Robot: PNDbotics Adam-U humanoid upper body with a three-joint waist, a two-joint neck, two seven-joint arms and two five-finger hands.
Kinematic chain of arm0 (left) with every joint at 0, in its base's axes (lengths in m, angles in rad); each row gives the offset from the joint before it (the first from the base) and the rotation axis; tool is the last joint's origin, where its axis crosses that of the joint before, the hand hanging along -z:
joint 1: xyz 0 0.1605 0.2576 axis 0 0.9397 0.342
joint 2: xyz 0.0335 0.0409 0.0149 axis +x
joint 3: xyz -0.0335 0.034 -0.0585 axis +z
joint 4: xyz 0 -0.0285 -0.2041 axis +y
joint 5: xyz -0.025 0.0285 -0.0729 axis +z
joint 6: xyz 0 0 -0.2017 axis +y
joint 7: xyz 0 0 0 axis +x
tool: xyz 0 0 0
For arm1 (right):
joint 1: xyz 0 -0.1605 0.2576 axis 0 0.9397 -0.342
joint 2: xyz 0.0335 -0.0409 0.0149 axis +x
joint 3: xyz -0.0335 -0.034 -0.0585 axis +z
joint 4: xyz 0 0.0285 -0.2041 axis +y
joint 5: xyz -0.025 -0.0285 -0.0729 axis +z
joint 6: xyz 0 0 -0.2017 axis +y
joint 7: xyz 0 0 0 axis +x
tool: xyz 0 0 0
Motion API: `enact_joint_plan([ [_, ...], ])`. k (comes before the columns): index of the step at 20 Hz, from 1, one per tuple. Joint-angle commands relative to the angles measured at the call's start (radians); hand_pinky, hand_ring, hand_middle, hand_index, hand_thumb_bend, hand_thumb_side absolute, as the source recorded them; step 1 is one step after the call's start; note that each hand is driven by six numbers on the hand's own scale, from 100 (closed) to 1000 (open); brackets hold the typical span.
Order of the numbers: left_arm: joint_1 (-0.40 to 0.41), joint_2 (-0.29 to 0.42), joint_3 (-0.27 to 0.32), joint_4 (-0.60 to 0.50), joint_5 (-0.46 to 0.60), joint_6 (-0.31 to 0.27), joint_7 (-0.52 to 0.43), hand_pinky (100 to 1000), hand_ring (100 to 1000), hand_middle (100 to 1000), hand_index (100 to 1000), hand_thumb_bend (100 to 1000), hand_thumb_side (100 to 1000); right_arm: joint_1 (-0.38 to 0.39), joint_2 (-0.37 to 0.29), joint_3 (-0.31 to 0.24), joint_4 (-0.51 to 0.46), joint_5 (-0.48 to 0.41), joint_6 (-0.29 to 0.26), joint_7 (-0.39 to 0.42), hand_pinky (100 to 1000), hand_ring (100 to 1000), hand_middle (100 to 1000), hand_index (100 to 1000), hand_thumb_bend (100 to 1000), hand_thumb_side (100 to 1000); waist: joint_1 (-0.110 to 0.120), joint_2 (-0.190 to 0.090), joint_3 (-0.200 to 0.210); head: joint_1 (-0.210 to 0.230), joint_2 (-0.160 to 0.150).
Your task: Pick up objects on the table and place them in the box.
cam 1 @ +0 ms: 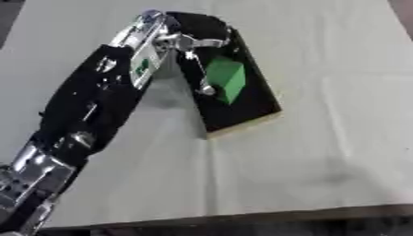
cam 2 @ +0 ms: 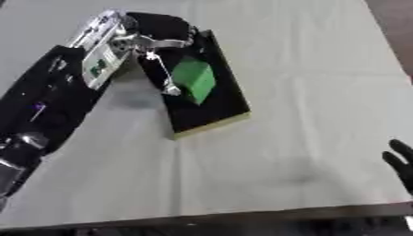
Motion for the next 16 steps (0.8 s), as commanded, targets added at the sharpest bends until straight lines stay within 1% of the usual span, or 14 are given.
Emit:
enact_joint_plan([
  [1, -0.024, 0.006, 0.013, -0.012, -0.038, -0.278, -0.246, 988, 937, 860, 949, 420, 702, 0.006, -0.018, 0.000, -0.015, 0.012, -0.327, 0.327, 1000, 1000, 627, 1000, 100, 470, -0.004, -0.016, -0.001, 0.002, 0.005],
  [3, -0.024, 0.007, 0.014, -0.016, -0.064, -0.282, -0.233, 991, 944, 874, 953, 444, 716, 0.006, -0.016, 0.001, -0.015, 0.016, -0.327, 0.327, 1000, 1000, 627, 1000, 100, 470, -0.004, -0.016, -0.001, 0.000, 0.003],
  [5, -0.024, 0.007, 0.013, -0.018, -0.086, -0.286, -0.220, 993, 946, 877, 953, 453, 697, 0.007, -0.015, 0.003, -0.015, 0.022, -0.327, 0.327, 1000, 1000, 626, 1000, 100, 470, -0.004, -0.017, -0.001, -0.002, 0.003],
  [7, -0.022, 0.006, 0.013, -0.019, -0.101, -0.287, -0.207, 992, 947, 878, 955, 456, 615, 0.009, -0.013, 0.004, -0.015, 0.029, -0.327, 0.327, 1000, 1000, 624, 1000, 100, 470, -0.004, -0.017, 0.000, -0.001, 0.002],
  [11, -0.021, 0.007, 0.015, -0.015, -0.122, -0.285, -0.191, 988, 947, 876, 955, 459, 588, 0.013, -0.009, 0.006, -0.015, 0.040, -0.327, 0.327, 1000, 1000, 624, 1000, 100, 470, -0.004, -0.018, 0.002, -0.001, 0.002],
  [13, -0.019, 0.009, 0.018, -0.017, -0.126, -0.283, -0.184, 978, 942, 865, 947, 437, 517, 0.013, -0.009, 0.007, -0.015, 0.041, -0.327, 0.327, 1000, 1000, 624, 1000, 100, 470, -0.004, -0.018, 0.002, -0.001, 0.002],
  [14, -0.018, 0.011, 0.022, -0.022, -0.123, -0.281, -0.179, 971, 938, 858, 942, 413, 401, 0.013, -0.009, 0.007, -0.015, 0.041, -0.327, 0.327, 1000, 1000, 624, 1000, 100, 470, -0.005, -0.018, 0.003, -0.002, 0.001],
  [15, -0.017, 0.016, 0.027, -0.035, -0.115, -0.277, -0.174, 966, 935, 853, 939, 407, 342, 0.013, -0.008, 0.007, -0.015, 0.040, -0.327, 0.327, 1000, 1000, 624, 1000, 100, 470, -0.006, -0.018, 0.003, -0.002, 0.001],
  [16, -0.017, 0.023, 0.033, -0.051, -0.104, -0.272, -0.170, 964, 933, 852, 938, 409, 307, 0.014, -0.007, 0.006, -0.015, 0.038, -0.327, 0.327, 1000, 1000, 624, 1000, 100, 470, -0.006, -0.018, 0.004, -0.003, 0.001],
])
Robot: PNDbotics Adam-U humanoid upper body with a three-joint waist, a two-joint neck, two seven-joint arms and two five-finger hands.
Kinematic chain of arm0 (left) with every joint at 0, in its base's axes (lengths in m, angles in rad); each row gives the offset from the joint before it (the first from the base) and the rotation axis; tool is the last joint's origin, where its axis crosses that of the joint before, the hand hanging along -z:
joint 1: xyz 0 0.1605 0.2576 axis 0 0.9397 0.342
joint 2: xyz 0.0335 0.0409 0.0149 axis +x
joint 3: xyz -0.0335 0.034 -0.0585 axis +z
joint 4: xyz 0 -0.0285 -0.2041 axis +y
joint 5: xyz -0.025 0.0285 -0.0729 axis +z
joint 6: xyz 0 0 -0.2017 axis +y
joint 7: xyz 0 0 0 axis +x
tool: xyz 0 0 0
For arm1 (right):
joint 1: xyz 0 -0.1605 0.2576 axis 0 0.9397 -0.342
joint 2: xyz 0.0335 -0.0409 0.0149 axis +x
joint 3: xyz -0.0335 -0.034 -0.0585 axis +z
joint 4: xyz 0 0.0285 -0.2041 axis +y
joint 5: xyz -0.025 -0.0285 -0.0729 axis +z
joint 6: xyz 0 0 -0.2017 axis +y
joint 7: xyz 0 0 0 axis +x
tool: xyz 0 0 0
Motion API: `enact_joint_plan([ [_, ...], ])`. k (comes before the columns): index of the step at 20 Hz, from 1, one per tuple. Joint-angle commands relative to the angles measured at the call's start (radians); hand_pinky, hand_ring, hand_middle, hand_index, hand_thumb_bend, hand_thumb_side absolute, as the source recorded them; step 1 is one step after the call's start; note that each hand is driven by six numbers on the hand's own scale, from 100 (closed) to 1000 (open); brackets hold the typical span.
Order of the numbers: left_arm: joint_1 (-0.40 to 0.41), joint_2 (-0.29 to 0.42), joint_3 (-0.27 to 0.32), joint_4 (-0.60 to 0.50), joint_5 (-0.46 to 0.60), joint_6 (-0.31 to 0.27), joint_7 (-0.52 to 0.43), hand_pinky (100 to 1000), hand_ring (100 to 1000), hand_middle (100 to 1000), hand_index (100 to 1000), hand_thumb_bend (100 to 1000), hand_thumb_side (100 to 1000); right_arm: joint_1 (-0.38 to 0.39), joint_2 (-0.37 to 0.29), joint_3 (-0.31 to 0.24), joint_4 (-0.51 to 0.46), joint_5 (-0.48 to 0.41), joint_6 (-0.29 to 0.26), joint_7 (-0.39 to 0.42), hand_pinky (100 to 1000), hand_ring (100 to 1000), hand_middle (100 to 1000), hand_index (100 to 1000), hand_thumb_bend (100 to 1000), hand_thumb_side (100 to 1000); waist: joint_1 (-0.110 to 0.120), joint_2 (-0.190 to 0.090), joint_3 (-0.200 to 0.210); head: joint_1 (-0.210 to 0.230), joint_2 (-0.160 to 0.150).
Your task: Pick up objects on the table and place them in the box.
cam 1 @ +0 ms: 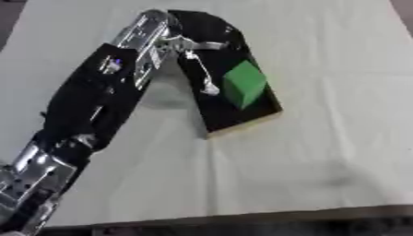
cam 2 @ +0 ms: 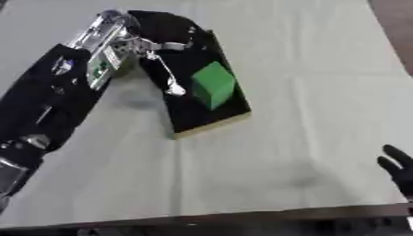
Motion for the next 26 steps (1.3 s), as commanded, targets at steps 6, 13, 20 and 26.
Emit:
enact_joint_plan([
  [6, -0.037, 0.126, 0.078, -0.159, 0.117, -0.136, -0.227, 947, 928, 830, 927, 445, 242, 0.008, -0.004, -0.011, -0.015, -0.009, -0.327, 0.327, 1000, 1000, 624, 998, 100, 470, -0.009, -0.019, 0.012, -0.011, -0.002],
  [13, -0.027, 0.249, 0.149, -0.170, 0.132, -0.023, -0.236, 927, 931, 821, 917, 471, 250, 0.015, 0.004, -0.019, -0.015, -0.007, -0.327, 0.327, 1000, 1000, 624, 999, 100, 470, -0.010, -0.018, 0.024, -0.020, -0.014],
  [20, -0.005, 0.255, 0.187, -0.074, 0.050, 0.008, -0.207, 919, 930, 820, 922, 424, 269, 0.012, 0.006, -0.019, -0.015, -0.010, -0.327, 0.327, 1000, 1000, 624, 996, 100, 470, -0.021, -0.014, 0.023, -0.014, -0.024],
  [26, -0.004, 0.208, 0.206, 0.025, -0.032, 0.013, -0.165, 912, 925, 812, 921, 391, 316, 0.007, 0.008, -0.015, -0.015, -0.003, -0.327, 0.327, 1000, 1000, 623, 998, 100, 470, -0.027, -0.009, 0.018, -0.002, -0.030],
])
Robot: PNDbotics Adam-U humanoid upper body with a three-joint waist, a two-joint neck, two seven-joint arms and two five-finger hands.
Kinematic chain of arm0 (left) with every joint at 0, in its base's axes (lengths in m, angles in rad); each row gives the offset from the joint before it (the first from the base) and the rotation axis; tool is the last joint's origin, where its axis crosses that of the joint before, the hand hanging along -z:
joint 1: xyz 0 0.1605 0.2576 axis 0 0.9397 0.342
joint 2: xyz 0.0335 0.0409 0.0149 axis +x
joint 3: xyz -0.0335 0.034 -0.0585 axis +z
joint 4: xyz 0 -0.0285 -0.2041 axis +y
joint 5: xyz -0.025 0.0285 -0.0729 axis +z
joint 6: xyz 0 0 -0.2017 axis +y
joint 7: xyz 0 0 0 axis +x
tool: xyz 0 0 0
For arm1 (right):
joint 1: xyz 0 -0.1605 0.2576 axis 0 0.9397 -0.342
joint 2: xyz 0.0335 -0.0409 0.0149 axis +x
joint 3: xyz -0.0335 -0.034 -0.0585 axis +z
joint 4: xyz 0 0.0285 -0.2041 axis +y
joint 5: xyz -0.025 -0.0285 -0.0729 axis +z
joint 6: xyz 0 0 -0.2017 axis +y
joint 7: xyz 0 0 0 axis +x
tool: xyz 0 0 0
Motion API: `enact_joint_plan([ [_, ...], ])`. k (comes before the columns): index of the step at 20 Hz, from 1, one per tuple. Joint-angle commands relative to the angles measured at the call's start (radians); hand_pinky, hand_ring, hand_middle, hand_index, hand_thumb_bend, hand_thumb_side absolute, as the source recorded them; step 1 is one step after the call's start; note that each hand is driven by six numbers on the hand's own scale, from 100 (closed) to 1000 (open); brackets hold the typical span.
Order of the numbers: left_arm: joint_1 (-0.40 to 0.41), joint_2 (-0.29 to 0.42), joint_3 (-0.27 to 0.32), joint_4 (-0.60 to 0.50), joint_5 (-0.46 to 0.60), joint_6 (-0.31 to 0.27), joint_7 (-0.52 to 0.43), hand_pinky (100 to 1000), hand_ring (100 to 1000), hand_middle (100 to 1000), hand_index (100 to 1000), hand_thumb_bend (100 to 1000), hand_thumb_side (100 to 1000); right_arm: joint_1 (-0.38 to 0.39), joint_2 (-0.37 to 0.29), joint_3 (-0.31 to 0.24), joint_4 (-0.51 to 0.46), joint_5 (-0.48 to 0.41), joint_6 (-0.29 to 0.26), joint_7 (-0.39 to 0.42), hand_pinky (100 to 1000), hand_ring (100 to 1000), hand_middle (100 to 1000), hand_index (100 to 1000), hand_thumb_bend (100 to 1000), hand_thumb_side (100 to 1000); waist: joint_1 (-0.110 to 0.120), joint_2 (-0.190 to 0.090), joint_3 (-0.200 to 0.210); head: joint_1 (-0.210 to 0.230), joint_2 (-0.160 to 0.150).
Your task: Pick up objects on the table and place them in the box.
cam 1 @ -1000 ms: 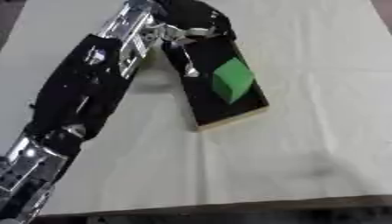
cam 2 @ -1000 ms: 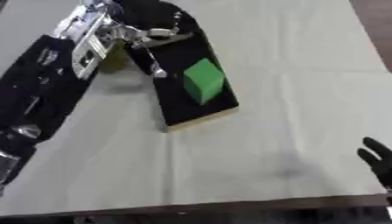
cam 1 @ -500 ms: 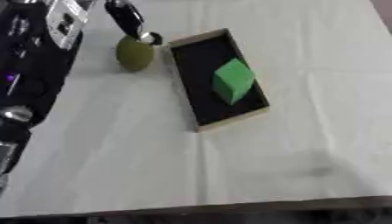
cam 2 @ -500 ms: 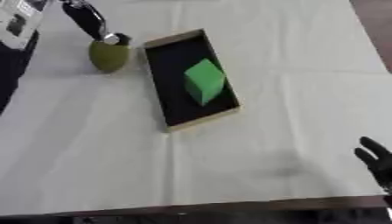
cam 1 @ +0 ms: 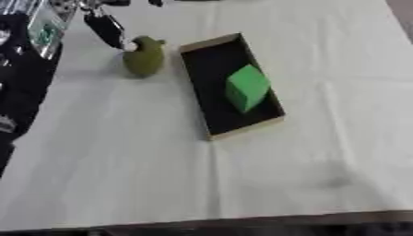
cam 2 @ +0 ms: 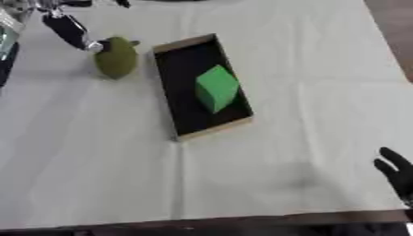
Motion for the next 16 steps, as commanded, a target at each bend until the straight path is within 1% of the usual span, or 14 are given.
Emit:
enact_joint_plan([
  [1, -0.018, -0.011, 0.020, 0.038, -0.046, -0.083, -0.059, 912, 925, 812, 921, 391, 317, -0.001, -0.010, -0.007, -0.015, 0.002, -0.327, 0.327, 1000, 1000, 623, 998, 100, 470, -0.003, -0.013, -0.003, 0.006, -0.012],
  [2, -0.019, -0.018, 0.025, 0.054, -0.063, -0.078, -0.051, 911, 925, 812, 920, 406, 312, -0.001, -0.009, -0.006, -0.015, 0.004, -0.327, 0.327, 1000, 1000, 622, 998, 100, 470, -0.003, -0.012, -0.004, 0.008, -0.013],
  [6, -0.020, -0.039, 0.048, 0.115, -0.136, -0.056, -0.017, 908, 924, 810, 918, 401, 329, -0.004, -0.006, -0.002, -0.015, 0.014, -0.327, 0.327, 1000, 1000, 622, 999, 100, 470, -0.003, -0.009, -0.008, 0.012, -0.017],
  [7, -0.020, -0.040, 0.053, 0.127, -0.153, -0.050, -0.009, 908, 926, 814, 921, 440, 328, -0.005, -0.005, -0.002, -0.015, 0.016, -0.327, 0.327, 1000, 1000, 622, 1000, 100, 466, -0.003, -0.008, -0.009, 0.012, -0.018],
  [8, -0.020, -0.041, 0.056, 0.137, -0.172, -0.044, -0.001, 908, 926, 815, 921, 449, 327, -0.005, -0.004, -0.002, -0.015, 0.017, -0.327, 0.327, 1000, 1000, 622, 1000, 100, 470, -0.002, -0.008, -0.010, 0.012, -0.018],
  [9, -0.020, -0.042, 0.059, 0.144, -0.192, -0.039, 0.008, 908, 928, 819, 923, 484, 333, -0.005, -0.003, -0.001, -0.015, 0.019, -0.327, 0.327, 1000, 1000, 621, 1000, 100, 470, -0.002, -0.007, -0.010, 0.011, -0.018],
  [11, -0.018, -0.044, 0.064, 0.157, -0.233, -0.027, 0.026, 907, 927, 820, 925, 500, 340, -0.006, -0.002, 0.001, -0.015, 0.025, -0.327, 0.327, 1000, 1000, 621, 1000, 100, 470, -0.002, -0.006, -0.011, 0.011, -0.019],
  [12, -0.017, -0.045, 0.066, 0.163, -0.251, -0.024, 0.035, 908, 928, 822, 927, 505, 341, -0.006, -0.001, 0.002, -0.015, 0.029, -0.327, 0.327, 1000, 1000, 620, 1000, 100, 441, -0.002, -0.006, -0.011, 0.011, -0.019],
  [13, -0.016, -0.045, 0.067, 0.167, -0.269, -0.021, 0.044, 907, 925, 824, 929, 524, 344, -0.005, 0.000, 0.003, -0.015, 0.034, -0.327, 0.327, 1000, 1000, 620, 1000, 100, 470, -0.002, -0.005, -0.011, 0.011, -0.019],
  [16, -0.014, -0.047, 0.072, 0.174, -0.308, -0.014, 0.070, 905, 918, 817, 933, 531, 312, -0.004, 0.004, 0.006, -0.015, 0.046, -0.327, 0.327, 1000, 1000, 619, 1000, 100, 470, -0.003, -0.004, -0.011, 0.011, -0.021],
])
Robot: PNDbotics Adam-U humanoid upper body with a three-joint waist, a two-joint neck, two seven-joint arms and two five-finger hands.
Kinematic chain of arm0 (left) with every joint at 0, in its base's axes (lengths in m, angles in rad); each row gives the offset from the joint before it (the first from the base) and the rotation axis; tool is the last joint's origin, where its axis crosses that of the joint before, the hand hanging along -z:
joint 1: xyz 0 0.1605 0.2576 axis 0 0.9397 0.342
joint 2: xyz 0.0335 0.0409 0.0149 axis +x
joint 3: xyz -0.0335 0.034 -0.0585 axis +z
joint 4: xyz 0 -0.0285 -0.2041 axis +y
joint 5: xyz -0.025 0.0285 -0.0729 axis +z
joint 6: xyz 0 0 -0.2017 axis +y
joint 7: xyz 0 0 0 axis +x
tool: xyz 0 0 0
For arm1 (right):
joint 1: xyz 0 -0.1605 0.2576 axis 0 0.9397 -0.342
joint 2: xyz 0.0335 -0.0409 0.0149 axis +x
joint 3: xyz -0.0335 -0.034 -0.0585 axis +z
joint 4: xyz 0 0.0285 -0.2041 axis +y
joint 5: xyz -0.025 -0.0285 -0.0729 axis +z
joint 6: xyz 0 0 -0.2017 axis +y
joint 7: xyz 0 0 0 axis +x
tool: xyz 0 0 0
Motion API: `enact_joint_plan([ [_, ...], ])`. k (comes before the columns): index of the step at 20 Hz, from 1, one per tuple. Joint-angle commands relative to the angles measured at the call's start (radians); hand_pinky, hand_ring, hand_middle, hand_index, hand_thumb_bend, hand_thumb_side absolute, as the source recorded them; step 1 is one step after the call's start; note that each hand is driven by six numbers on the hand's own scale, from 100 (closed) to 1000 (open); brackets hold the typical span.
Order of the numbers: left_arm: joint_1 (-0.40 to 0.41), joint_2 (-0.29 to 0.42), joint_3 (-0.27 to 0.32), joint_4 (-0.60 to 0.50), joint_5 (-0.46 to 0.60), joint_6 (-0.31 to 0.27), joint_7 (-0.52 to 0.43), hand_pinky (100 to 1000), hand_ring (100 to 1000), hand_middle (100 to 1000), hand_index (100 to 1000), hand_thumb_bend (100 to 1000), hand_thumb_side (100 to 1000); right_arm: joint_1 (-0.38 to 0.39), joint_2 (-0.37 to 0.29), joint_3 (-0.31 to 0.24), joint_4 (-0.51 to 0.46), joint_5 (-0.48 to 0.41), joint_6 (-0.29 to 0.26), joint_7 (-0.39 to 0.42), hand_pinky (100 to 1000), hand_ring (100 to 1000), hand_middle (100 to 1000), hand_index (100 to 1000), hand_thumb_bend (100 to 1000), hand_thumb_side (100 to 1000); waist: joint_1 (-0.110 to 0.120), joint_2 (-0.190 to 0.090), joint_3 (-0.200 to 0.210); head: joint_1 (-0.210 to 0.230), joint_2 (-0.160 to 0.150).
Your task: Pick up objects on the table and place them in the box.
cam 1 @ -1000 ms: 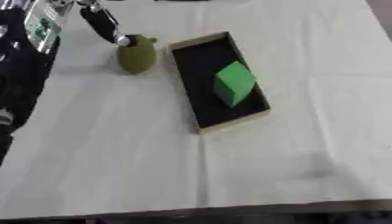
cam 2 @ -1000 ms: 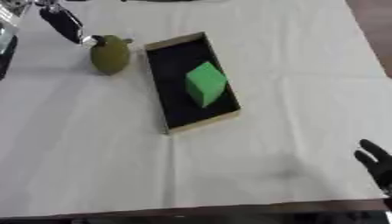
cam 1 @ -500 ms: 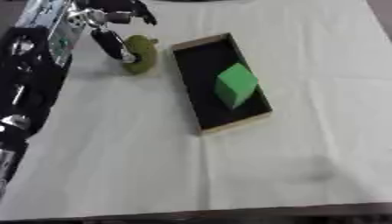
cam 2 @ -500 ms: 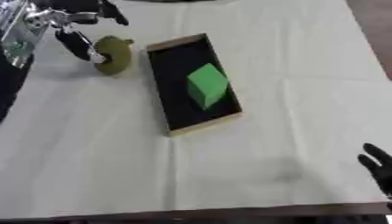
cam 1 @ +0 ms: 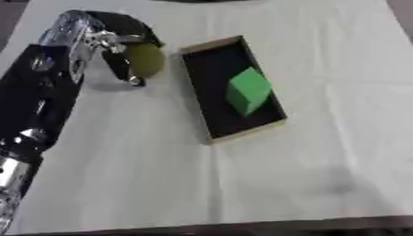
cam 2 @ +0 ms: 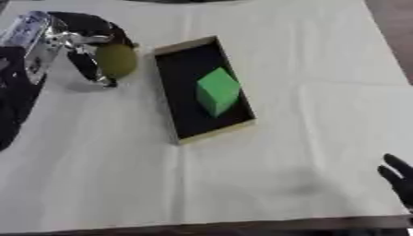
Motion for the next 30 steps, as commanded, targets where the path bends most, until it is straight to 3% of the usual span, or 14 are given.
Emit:
enact_joint_plan([
  [1, -0.014, 0.007, 0.013, -0.001, -0.042, 0.003, 0.025, 903, 915, 813, 934, 527, 304, 0.005, -0.006, -0.001, -0.015, 0.017, -0.327, 0.327, 1000, 1000, 619, 1000, 100, 470, -0.005, -0.015, -0.001, 0.002, -0.011],
  [4, -0.012, 0.005, 0.016, -0.003, -0.057, 0.007, 0.047, 888, 900, 795, 930, 492, 312, 0.006, -0.004, 0.003, -0.015, 0.029, -0.327, 0.327, 1000, 1000, 619, 1000, 100, 470, -0.006, -0.014, 0.000, 0.003, -0.011],
  [6, -0.011, 0.003, 0.019, 0.000, -0.054, 0.010, 0.050, 836, 856, 756, 916, 357, 314, 0.007, -0.002, 0.005, -0.015, 0.037, -0.327, 0.327, 1000, 1000, 618, 1000, 100, 470, -0.006, -0.014, 0.000, 0.003, -0.011],
  [10, -0.009, -0.001, 0.028, 0.000, 0.009, 0.027, 0.031, 811, 838, 738, 900, 199, 295, 0.010, 0.002, 0.006, -0.015, 0.050, -0.327, 0.327, 1000, 1000, 618, 1000, 100, 470, -0.007, -0.013, 0.000, 0.002, -0.010],
  [18, -0.028, -0.003, 0.028, -0.021, 0.064, 0.069, -0.049, 808, 841, 745, 893, 210, 301, 0.014, 0.005, 0.012, -0.015, 0.075, -0.327, 0.327, 1000, 1000, 615, 1000, 100, 470, -0.005, -0.015, 0.000, 0.005, -0.015],
  [20, -0.032, -0.003, 0.027, -0.030, 0.058, 0.076, -0.038, 743, 793, 693, 851, 213, 267, 0.015, 0.007, 0.015, -0.015, 0.082, -0.327, 0.327, 1000, 1000, 615, 1000, 100, 470, -0.004, -0.015, 0.000, 0.004, -0.016],
  [22, -0.033, -0.002, 0.027, -0.050, 0.052, 0.079, 0.010, 655, 716, 603, 778, 257, 218, 0.015, 0.007, 0.017, -0.015, 0.084, -0.327, 0.327, 1000, 1000, 615, 1000, 100, 470, -0.004, -0.015, 0.000, 0.002, -0.015],
  [23, -0.032, 0.001, 0.024, -0.066, 0.041, 0.081, 0.056, 569, 628, 525, 702, 357, 187, 0.016, 0.008, 0.017, -0.015, 0.083, -0.327, 0.327, 1000, 1000, 615, 1000, 100, 470, -0.004, -0.016, 0.000, 0.001, -0.015],
  [25, -0.028, 0.002, 0.023, -0.089, 0.028, 0.092, 0.166, 515, 576, 476, 649, 375, 156, 0.016, 0.008, 0.017, -0.015, 0.080, -0.327, 0.327, 1000, 1000, 615, 1000, 100, 470, -0.005, -0.017, 0.000, -0.001, -0.015],
  [30, -0.024, 0.008, 0.002, -0.113, 0.042, 0.069, 0.280, 506, 559, 460, 628, 401, 134, 0.018, 0.007, 0.015, -0.015, 0.067, -0.327, 0.327, 1000, 1000, 615, 1000, 100, 470, -0.006, -0.020, 0.001, -0.003, -0.014],
])
